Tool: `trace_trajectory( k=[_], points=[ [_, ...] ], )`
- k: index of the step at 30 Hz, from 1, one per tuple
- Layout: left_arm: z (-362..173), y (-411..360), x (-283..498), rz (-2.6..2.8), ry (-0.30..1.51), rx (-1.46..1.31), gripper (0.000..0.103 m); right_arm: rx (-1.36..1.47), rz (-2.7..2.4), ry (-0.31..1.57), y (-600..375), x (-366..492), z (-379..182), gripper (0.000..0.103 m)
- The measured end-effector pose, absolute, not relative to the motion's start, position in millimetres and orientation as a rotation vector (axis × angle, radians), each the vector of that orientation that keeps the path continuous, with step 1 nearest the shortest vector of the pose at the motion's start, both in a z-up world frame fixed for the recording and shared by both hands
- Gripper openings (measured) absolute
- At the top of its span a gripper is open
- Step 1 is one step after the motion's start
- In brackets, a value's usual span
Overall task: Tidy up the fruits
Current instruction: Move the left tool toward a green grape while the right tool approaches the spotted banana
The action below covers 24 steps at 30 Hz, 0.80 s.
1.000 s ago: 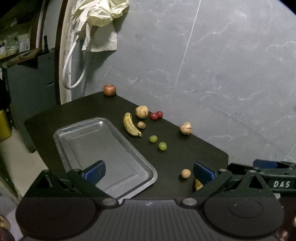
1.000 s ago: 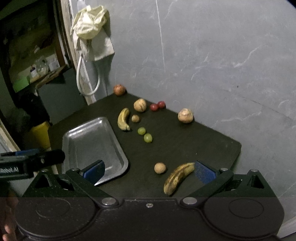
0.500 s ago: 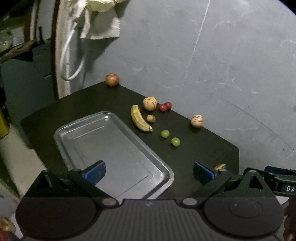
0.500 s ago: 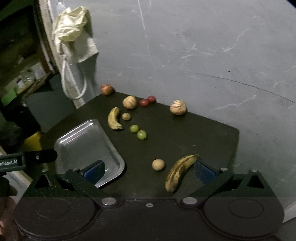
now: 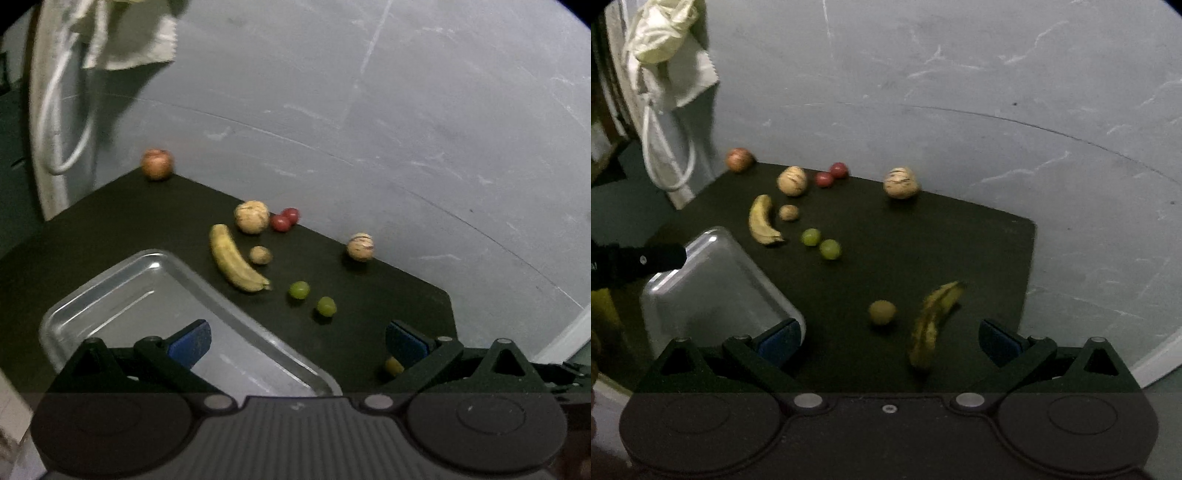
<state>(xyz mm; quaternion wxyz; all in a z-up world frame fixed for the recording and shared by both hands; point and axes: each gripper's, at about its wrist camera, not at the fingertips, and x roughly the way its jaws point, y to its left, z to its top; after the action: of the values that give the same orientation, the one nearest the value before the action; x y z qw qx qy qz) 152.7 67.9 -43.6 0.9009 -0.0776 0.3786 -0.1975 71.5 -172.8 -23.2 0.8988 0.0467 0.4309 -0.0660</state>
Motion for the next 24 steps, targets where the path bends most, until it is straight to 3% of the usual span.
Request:
trace_trajectory(
  k=[10, 17, 21, 24],
  points=[
    [-60, 37, 177, -0.490, 0.822, -0.105, 0.100, 0.158, -0.241, 0.924, -192, 82, -37, 0.085],
    [-69, 10, 201, -0.460, 0.851, -0.073, 0.098, 0.158, -0.208, 0.952, -200, 104, -58, 0.082],
    [-79, -4, 220, -0.457, 0.880, -0.068, 0.086, 0.178, -0.172, 0.977, -206, 113, -68, 0.080],
    [-85, -15, 232, -0.458, 0.891, -0.074, 0.084, 0.166, -0.174, 0.993, -210, 117, -75, 0.077]
  ],
)
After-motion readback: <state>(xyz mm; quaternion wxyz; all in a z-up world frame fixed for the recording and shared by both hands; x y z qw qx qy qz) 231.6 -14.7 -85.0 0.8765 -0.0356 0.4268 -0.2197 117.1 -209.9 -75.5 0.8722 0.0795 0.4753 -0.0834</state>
